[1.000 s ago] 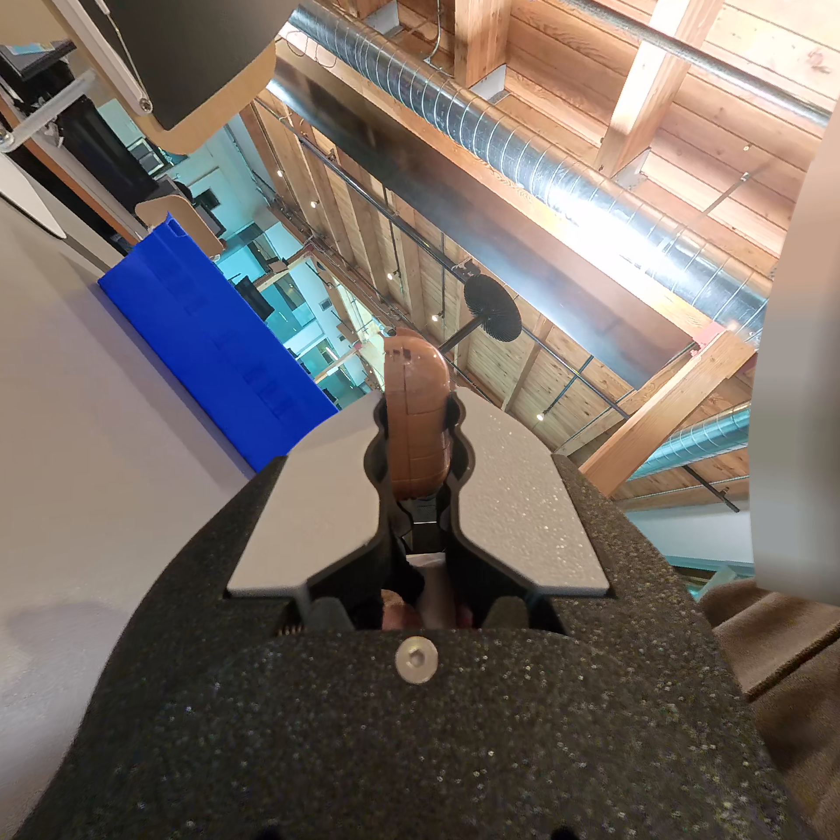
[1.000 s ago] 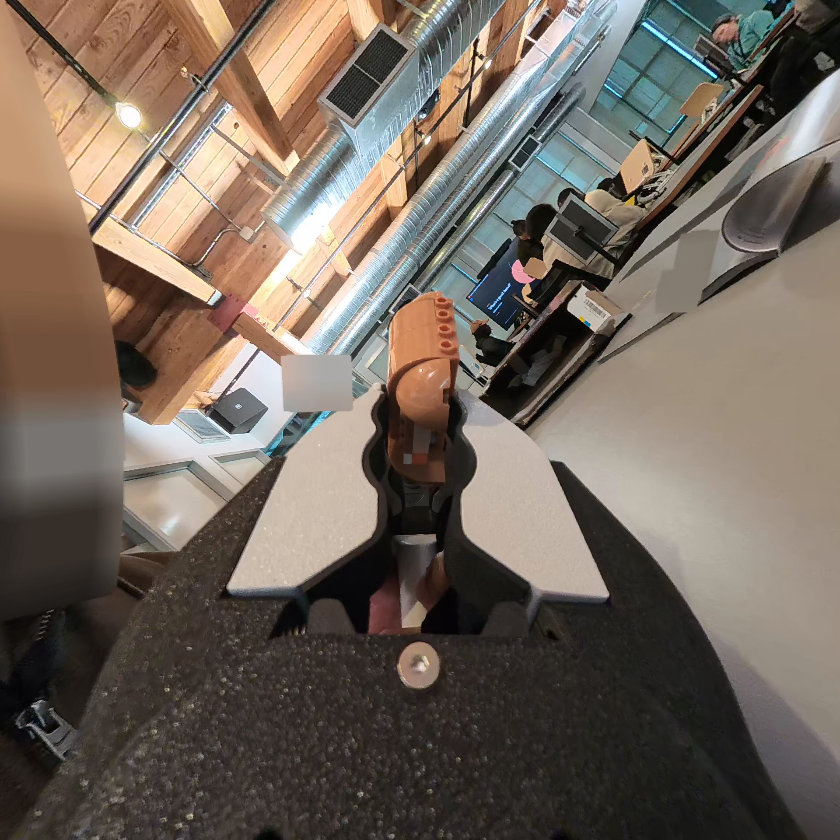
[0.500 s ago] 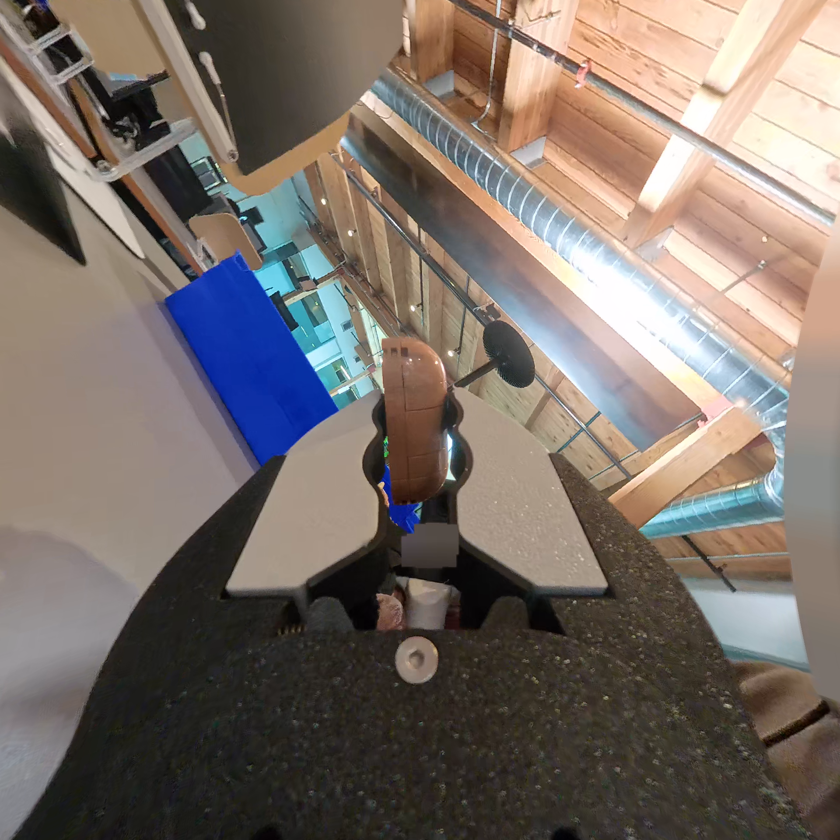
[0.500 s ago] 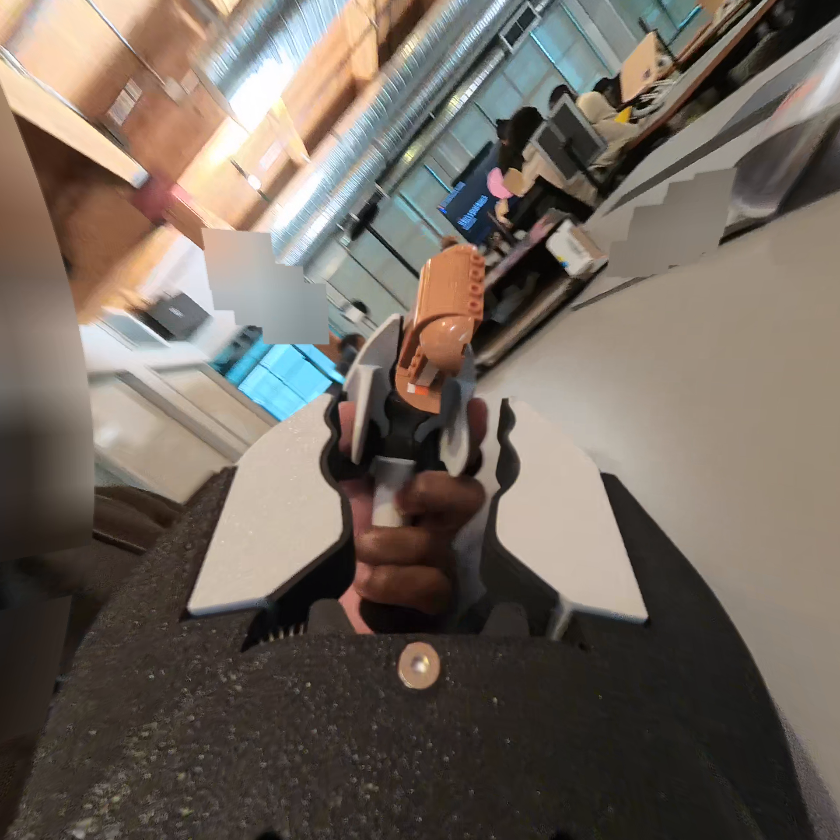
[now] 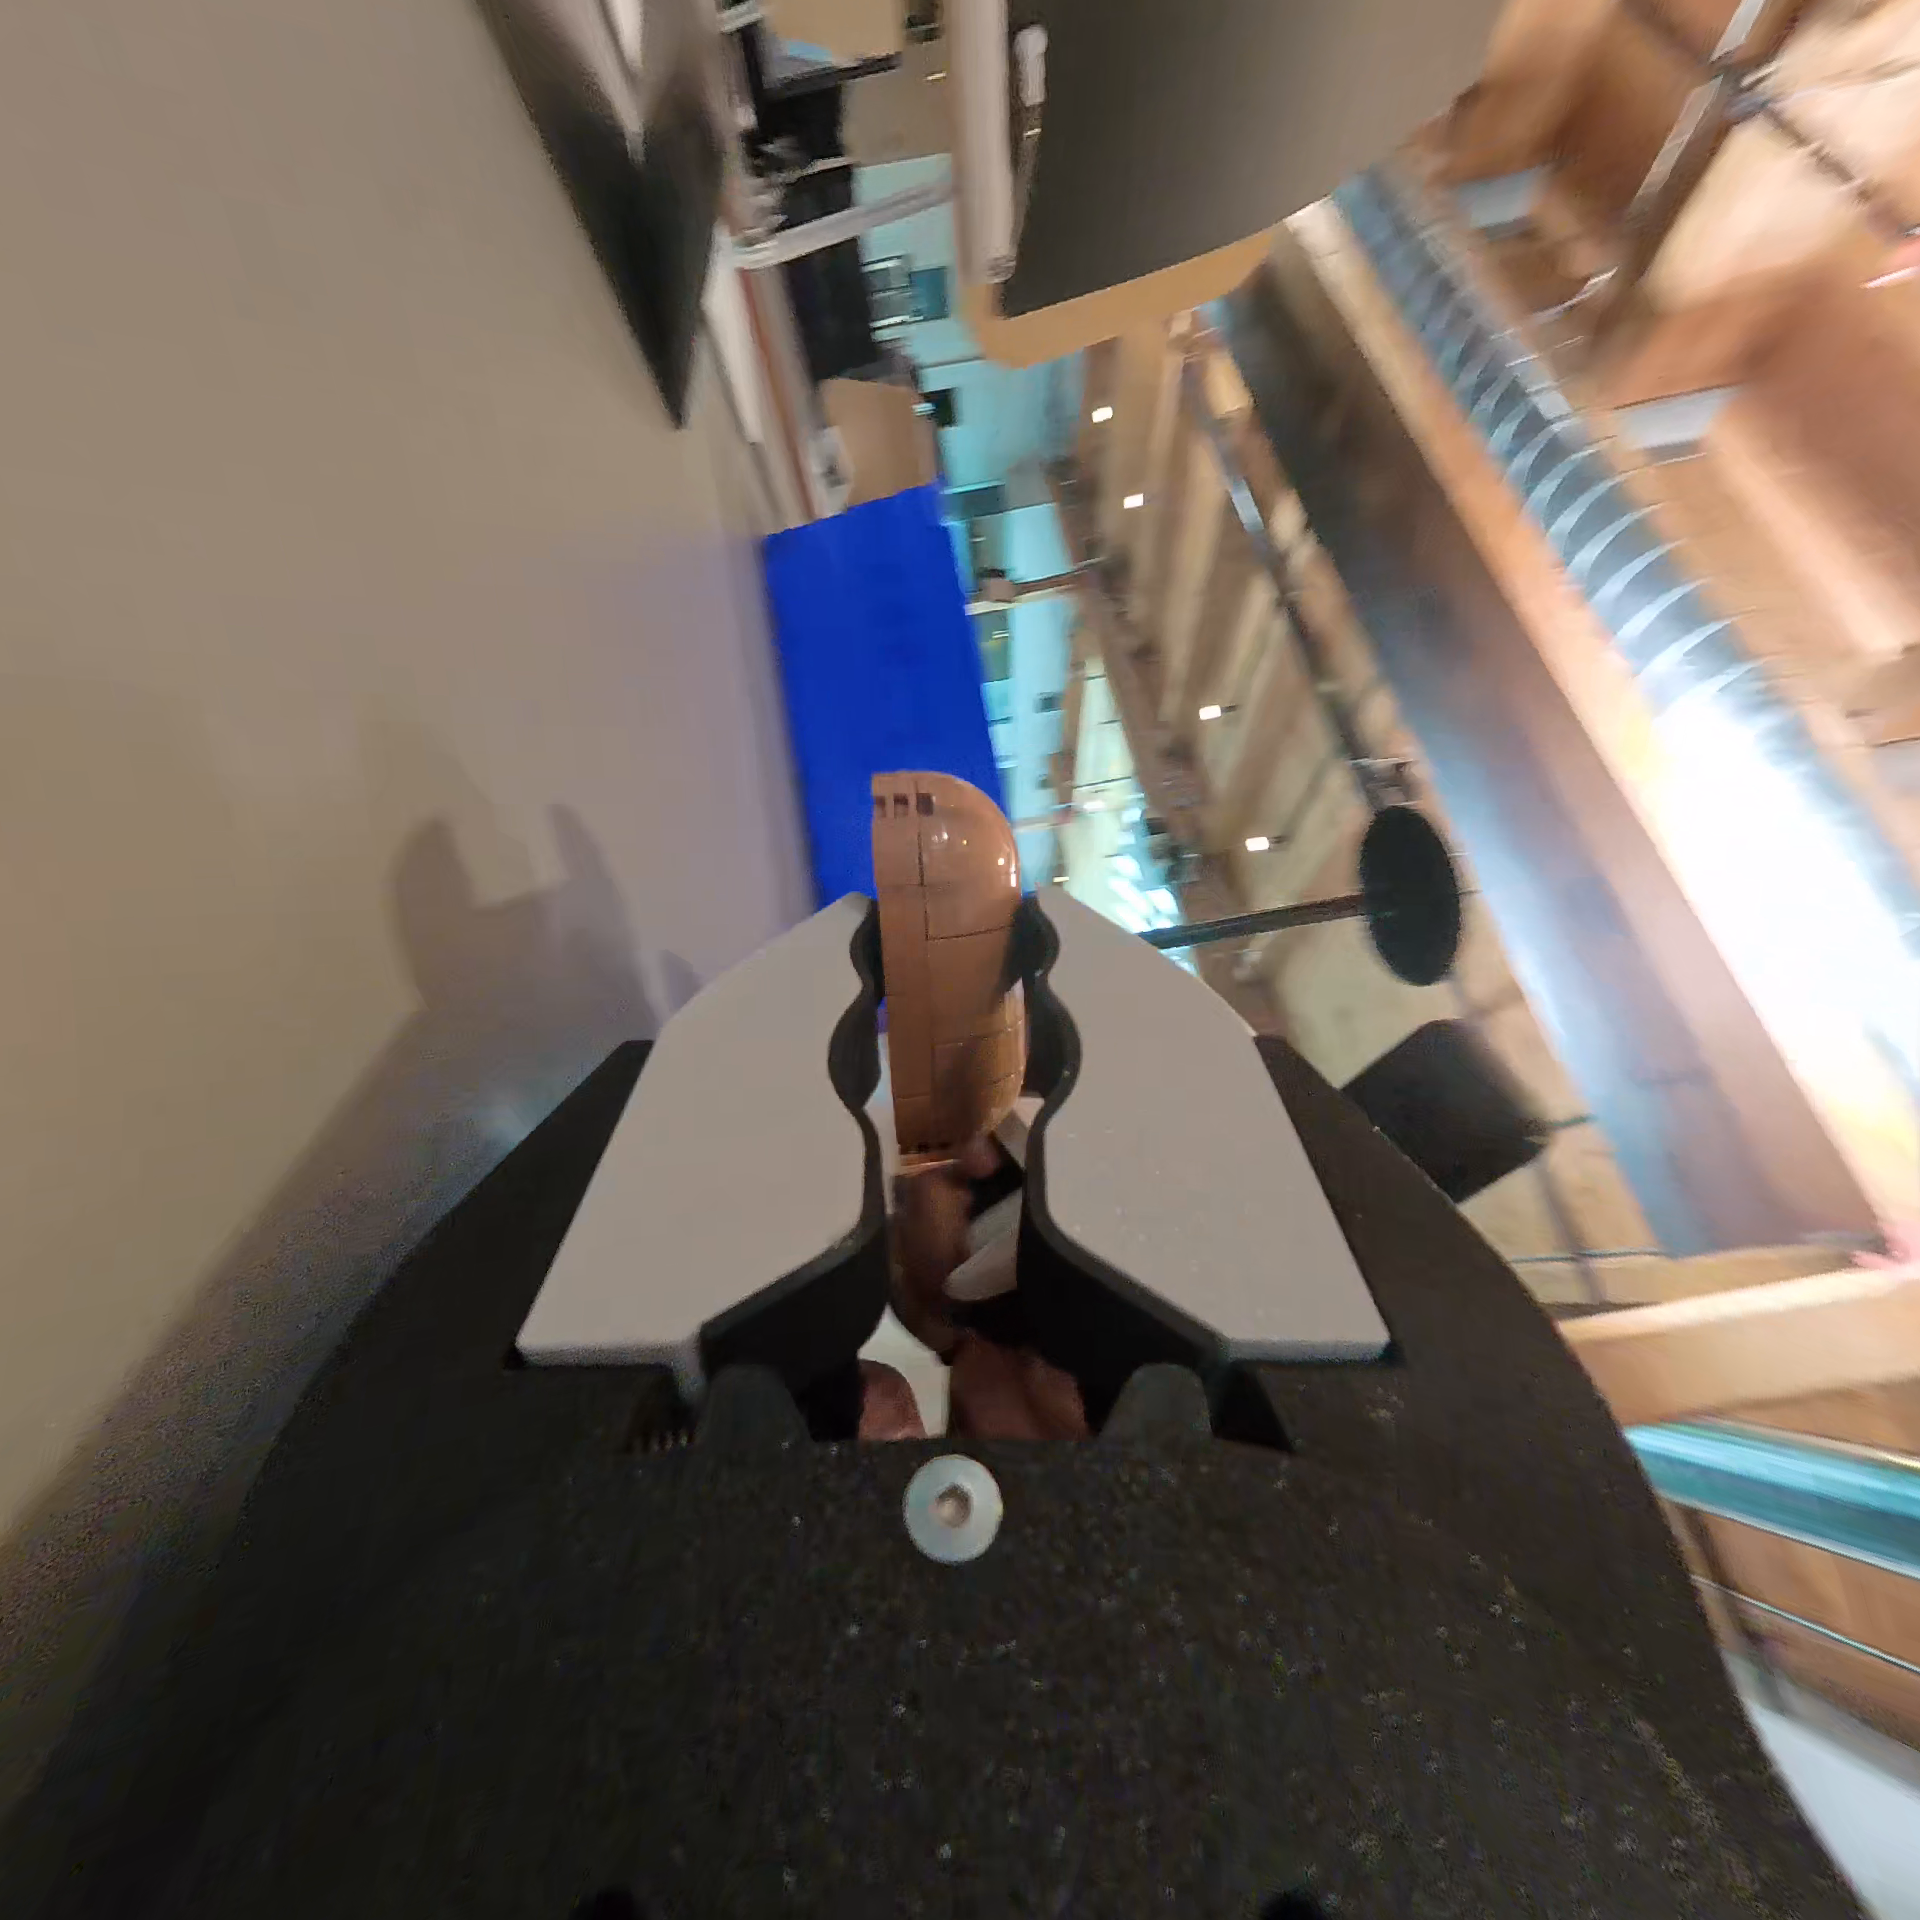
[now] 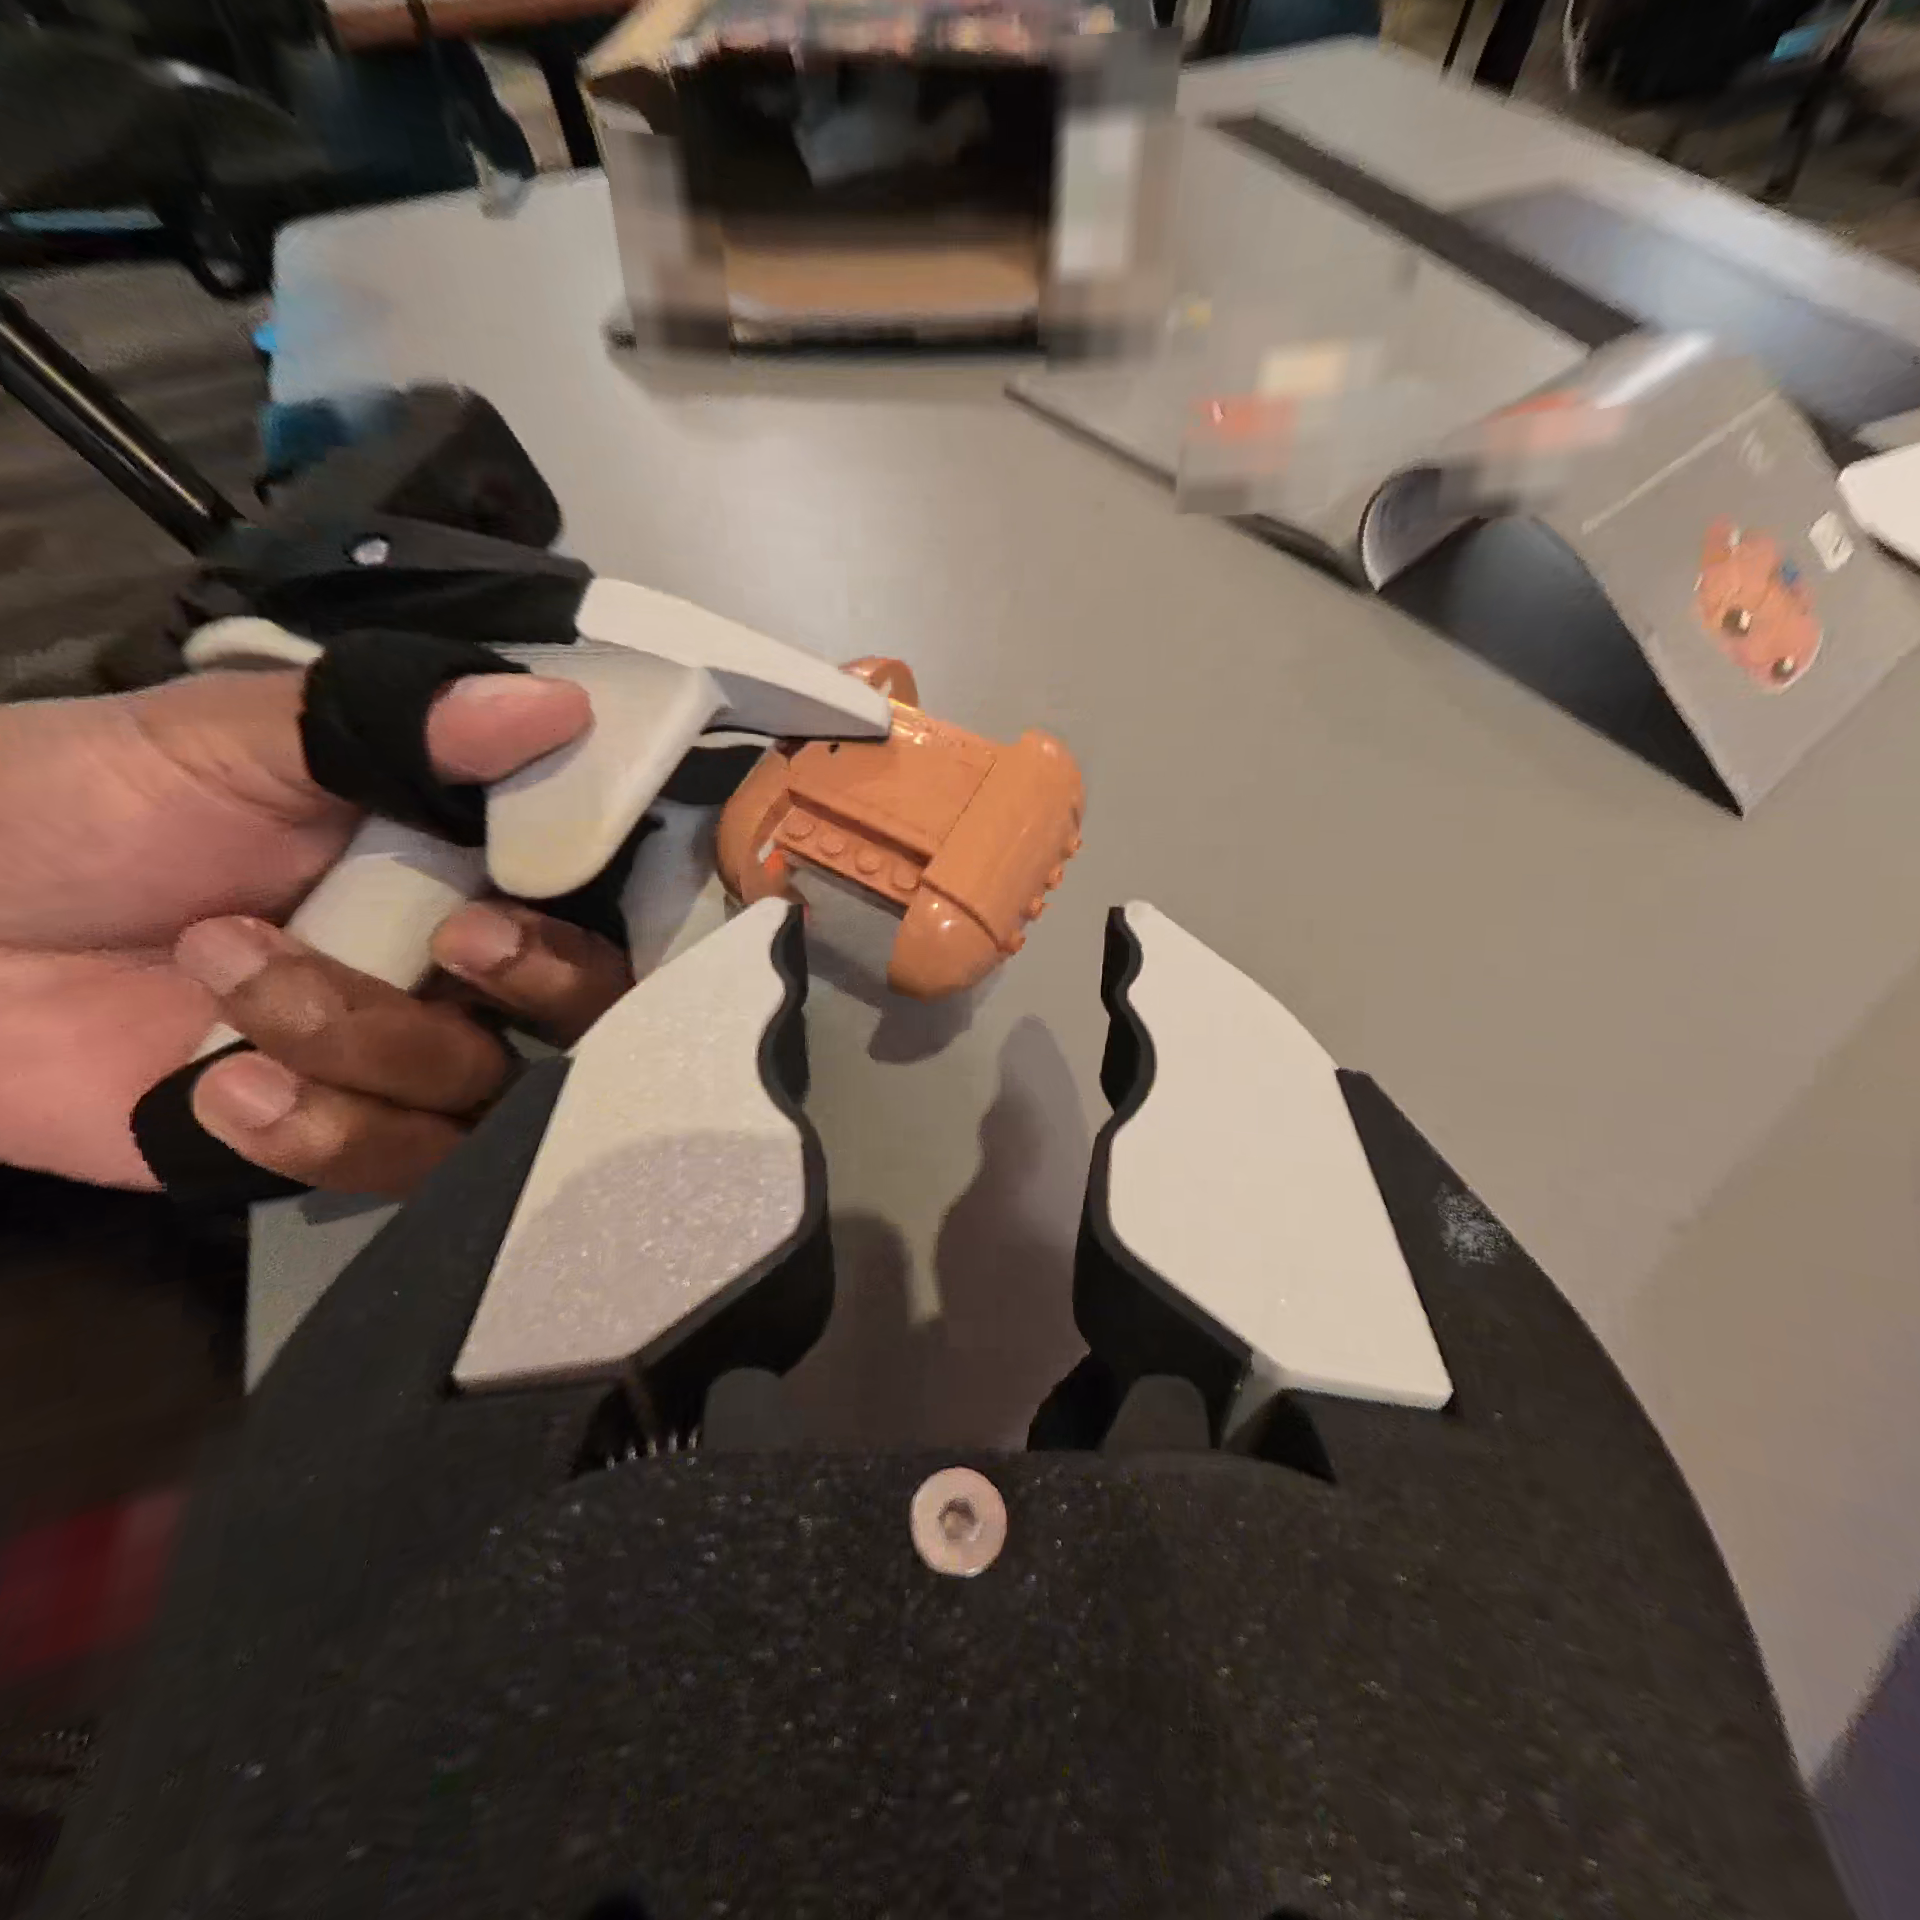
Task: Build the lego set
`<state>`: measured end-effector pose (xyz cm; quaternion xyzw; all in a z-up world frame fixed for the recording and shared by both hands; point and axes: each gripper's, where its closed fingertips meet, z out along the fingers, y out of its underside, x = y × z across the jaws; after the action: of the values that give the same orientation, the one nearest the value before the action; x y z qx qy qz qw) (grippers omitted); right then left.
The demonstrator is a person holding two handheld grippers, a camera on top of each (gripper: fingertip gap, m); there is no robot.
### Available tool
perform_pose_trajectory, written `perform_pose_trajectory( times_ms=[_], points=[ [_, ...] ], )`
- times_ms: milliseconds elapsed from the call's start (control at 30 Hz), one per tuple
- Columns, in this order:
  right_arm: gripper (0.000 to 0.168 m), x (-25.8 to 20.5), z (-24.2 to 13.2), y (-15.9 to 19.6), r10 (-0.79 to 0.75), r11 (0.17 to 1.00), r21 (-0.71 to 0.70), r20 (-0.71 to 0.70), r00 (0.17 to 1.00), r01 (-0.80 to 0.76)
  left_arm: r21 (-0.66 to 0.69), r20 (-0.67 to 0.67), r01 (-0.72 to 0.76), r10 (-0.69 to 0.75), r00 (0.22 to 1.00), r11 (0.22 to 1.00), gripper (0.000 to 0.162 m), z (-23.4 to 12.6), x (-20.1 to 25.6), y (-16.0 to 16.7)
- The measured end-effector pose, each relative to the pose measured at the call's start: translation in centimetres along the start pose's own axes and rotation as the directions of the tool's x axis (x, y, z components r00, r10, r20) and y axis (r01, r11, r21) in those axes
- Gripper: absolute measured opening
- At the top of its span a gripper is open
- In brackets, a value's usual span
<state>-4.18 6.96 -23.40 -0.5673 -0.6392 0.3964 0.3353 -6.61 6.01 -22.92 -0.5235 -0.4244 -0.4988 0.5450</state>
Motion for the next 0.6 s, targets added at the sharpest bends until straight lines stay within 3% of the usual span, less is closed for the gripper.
perform_pose_trajectory(
  times_ms=[200, 333, 600],
  points=[
    [0.052, 1.6, 0.1, 2.3, 0.054, 0.99, -0.126, -0.021, 0.998, -0.057, -0.079, 0.219, -0.23, 0.242, 0.945, 0.97, 0.024, 0.5, -1.8, -0.3],
    [0.052, 1.8, -0.1, 3.3, 0.111, 0.985, -0.137, 0.012, 0.994, -0.108, -0.127, 0.293, -0.268, 0.294, 0.91, 0.955, 0.028, 0.9, -2.8, -0.4],
    [0.051, 1.7, -1.1, 4.8, 0.166, 0.979, -0.135, 0.077, 0.983, -0.155, -0.204, 0.328, -0.396, 0.444, 0.834, 0.895, 0.066, -0.1, -2.7, 0.2]
  ],
)
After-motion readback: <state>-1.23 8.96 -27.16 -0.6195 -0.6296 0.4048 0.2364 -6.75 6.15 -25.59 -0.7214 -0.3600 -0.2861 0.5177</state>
